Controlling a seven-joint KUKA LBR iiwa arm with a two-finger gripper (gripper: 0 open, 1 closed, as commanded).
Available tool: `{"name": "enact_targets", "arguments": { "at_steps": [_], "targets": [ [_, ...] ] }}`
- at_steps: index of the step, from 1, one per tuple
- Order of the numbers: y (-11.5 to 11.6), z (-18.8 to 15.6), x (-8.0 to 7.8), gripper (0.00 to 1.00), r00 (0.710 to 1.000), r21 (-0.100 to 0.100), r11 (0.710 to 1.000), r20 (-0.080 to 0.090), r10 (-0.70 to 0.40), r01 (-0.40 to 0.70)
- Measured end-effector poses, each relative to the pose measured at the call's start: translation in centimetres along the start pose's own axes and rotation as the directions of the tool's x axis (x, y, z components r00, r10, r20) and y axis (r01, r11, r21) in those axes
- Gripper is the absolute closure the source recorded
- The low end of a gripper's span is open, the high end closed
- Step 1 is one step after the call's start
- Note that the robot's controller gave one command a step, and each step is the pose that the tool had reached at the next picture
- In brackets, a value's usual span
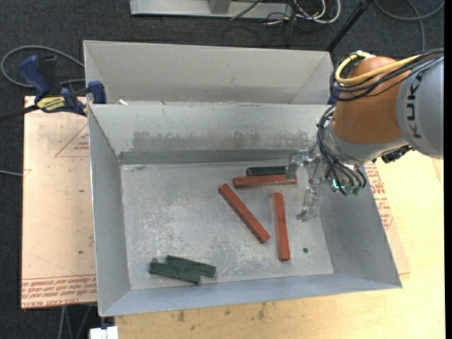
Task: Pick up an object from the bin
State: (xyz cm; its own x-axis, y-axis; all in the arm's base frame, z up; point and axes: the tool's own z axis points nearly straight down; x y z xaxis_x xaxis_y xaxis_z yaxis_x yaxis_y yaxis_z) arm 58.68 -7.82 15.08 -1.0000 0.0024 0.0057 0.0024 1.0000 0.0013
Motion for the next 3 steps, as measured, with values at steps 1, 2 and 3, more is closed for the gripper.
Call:
{"name": "enact_targets", "arguments": {
  "at_steps": [1, 2, 3],
  "targets": [
    [3.3, 8.4, -6.1, 0.00, 0.998, 0.000, 0.998, 0.009, -0.061, 0.061],
    [2.0, 4.9, -6.1, 0.00, 1.000, 0.000, 1.000, 0.012, 0.012, -0.012],
    [3.4, 4.8, -6.4, 0.00, 0.994, -0.001, 0.994, 0.010, 0.111, -0.111]
  ]
}}
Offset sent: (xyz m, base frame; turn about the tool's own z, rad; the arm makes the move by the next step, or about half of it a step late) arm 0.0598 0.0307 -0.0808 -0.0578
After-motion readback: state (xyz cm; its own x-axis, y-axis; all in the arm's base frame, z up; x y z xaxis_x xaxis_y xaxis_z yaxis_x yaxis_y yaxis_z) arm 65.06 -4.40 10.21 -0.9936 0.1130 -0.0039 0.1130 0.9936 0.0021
